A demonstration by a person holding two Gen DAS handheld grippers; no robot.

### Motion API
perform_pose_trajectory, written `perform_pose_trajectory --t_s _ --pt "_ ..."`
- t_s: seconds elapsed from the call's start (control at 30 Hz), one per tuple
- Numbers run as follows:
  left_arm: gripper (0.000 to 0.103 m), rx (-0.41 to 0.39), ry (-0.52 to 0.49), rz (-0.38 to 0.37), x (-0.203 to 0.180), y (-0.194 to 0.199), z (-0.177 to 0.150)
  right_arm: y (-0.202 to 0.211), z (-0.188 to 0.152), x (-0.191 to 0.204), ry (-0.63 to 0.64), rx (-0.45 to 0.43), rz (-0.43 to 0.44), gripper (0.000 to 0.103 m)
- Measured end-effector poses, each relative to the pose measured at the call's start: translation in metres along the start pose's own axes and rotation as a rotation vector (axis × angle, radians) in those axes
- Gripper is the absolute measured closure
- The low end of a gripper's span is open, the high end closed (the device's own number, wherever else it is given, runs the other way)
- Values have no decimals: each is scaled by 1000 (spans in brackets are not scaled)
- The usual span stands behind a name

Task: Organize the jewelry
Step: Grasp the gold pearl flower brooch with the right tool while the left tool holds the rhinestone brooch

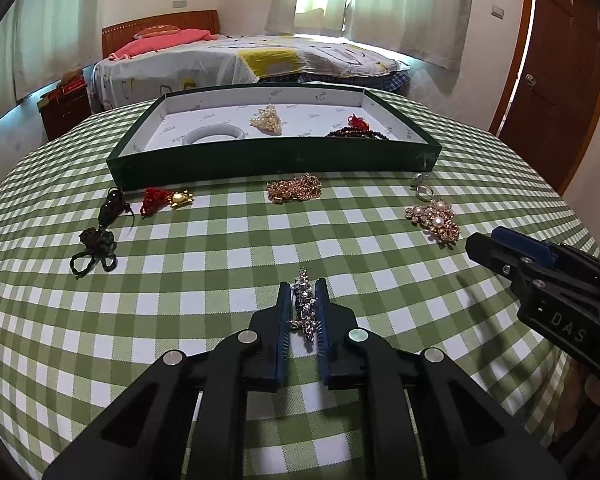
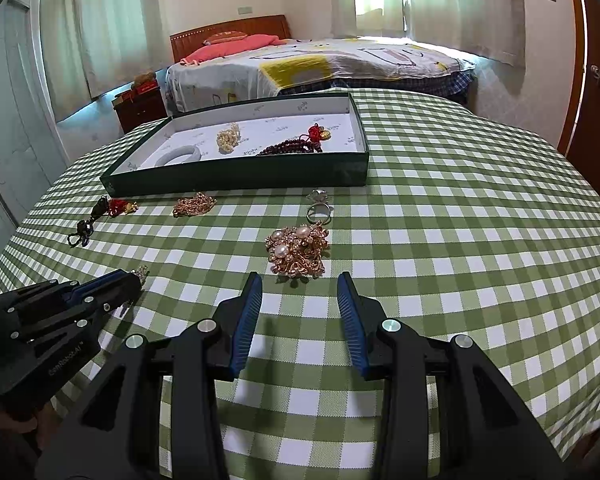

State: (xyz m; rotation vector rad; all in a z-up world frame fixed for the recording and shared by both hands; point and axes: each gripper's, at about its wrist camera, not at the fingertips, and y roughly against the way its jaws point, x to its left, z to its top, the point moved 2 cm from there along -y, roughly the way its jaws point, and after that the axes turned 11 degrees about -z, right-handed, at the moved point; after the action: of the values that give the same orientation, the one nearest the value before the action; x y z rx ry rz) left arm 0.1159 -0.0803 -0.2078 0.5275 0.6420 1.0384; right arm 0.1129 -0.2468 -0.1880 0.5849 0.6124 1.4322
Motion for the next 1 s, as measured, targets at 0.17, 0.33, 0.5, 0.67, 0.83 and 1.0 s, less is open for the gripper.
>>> perform_pose_trajectory --t_s 0.17,0.33,0.5,0.67,0.83,1.0 --pt "91 -33 -15 6 -2 9 6 0 3 1 -5 -3 2 64" --pt "91 -61 -13 20 3 16 15 -6 13 5 -8 8 13 65" --pt "91 -82 9 43 16 22 25 -20 24 8 -14 39 23 64" --pt "91 -89 31 55 28 23 30 -33 31 12 -6 71 10 57" --pt "91 -83 51 60 38 21 32 -42 35 13 3 91 0 57" --pt "91 -75 66 68 45 18 31 -47 36 14 17 96 -12 57"
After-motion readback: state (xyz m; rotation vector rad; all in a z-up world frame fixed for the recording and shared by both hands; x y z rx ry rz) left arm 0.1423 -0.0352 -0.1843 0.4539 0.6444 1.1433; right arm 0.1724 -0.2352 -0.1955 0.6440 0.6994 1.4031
